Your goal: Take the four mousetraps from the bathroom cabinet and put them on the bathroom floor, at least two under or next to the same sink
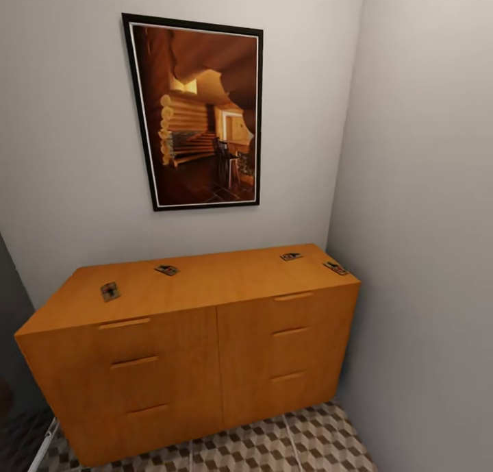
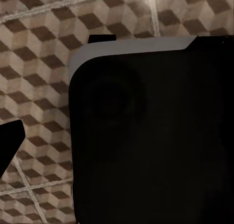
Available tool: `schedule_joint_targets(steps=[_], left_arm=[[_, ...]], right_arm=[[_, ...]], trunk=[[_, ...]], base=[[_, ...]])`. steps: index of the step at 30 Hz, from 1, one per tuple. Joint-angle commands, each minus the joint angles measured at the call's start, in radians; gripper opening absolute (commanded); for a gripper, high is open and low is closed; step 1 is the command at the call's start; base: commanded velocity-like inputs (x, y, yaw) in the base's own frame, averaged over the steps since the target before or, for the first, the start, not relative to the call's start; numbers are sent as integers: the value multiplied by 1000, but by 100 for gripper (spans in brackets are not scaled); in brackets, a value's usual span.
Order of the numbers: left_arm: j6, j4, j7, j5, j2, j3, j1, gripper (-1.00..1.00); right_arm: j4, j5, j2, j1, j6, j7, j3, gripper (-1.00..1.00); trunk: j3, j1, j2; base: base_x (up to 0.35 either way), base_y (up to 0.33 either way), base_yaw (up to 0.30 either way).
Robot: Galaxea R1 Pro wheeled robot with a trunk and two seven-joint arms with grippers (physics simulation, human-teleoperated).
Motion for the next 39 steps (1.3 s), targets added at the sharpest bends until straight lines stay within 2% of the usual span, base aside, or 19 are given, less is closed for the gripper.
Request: schedule_joint_targets(steps=[1,12,21,39], left_arm=[[-2,0,0,0,0,0,0,100],[-2,0,0,0,0,0,0,100],[-2,-1,1,6,4,5,0,100],[-2,-1,1,7,5,6,0,100]], right_arm=[[1,1,0,-1,-3,-1,1,100],[1,1,-1,-1,-4,-1,1,100],[1,-1,0,-1,-3,-1,1,100],[1,-1,-1,-1,-4,-1,1,100]], trunk=[[-1,0,0],[-1,0,0],[-1,0,0],[-1,0,0]], base=[[242,-217,0],[232,-202,0],[76,-56,32],[6,-4,257]])
